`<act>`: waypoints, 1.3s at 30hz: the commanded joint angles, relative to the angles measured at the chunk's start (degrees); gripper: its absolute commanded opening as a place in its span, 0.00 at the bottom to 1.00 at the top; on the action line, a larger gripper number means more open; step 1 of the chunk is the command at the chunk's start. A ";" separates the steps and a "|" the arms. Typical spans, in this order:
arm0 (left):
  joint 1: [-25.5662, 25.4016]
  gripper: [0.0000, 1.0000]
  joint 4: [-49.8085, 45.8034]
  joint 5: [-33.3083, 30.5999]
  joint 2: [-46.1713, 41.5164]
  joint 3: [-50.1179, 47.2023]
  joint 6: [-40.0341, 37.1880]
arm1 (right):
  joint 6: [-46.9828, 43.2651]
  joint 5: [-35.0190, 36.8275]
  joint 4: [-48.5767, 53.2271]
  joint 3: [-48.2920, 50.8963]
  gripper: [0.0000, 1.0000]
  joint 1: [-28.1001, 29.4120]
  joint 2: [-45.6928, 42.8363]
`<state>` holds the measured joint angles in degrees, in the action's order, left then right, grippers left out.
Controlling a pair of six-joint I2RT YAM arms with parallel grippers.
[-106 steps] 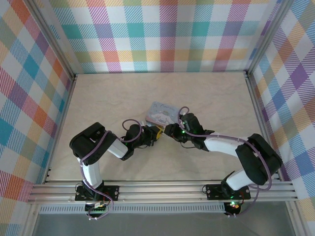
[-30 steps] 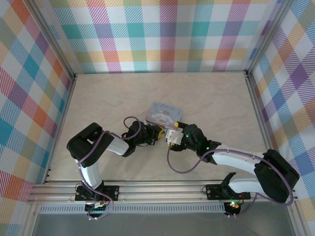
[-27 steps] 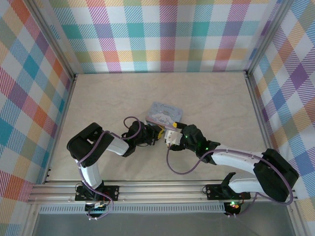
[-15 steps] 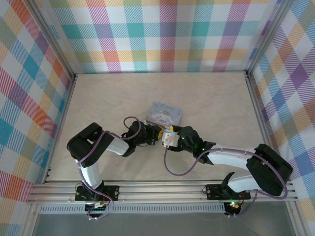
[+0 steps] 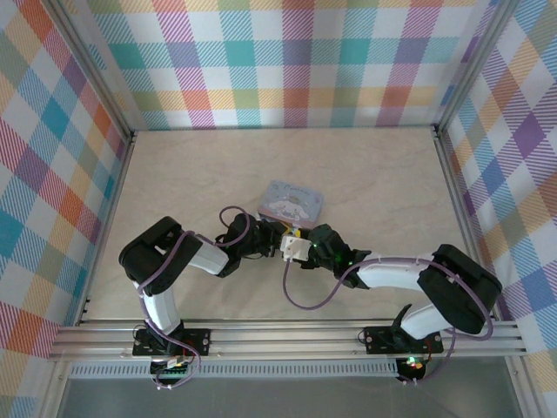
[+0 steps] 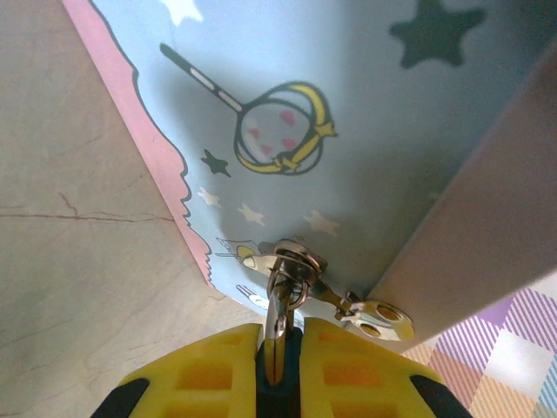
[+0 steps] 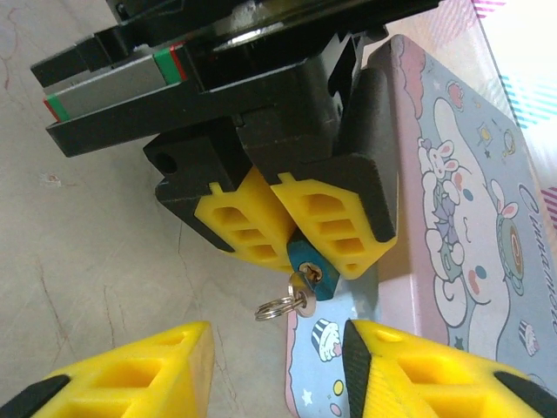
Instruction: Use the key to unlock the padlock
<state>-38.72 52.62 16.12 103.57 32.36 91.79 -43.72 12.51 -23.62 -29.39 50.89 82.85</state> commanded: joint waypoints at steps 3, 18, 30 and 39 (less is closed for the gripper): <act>-0.74 0.00 0.73 1.11 1.15 1.11 0.54 | 1.01 1.19 -2.88 -1.95 0.41 0.45 0.98; -0.73 0.00 0.82 1.46 1.37 1.40 0.58 | 1.98 2.05 -3.05 -3.66 0.29 0.48 3.54; -0.74 0.00 0.90 1.46 1.44 1.28 0.58 | 4.43 6.19 -3.66 -4.79 0.12 0.43 5.38; -0.74 0.00 1.08 1.44 1.46 1.13 0.57 | 8.61 9.53 -1.55 -7.03 0.01 0.43 6.51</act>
<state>-38.72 52.84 14.70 104.31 33.28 92.16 -38.35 17.32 -24.40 -33.87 51.99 89.03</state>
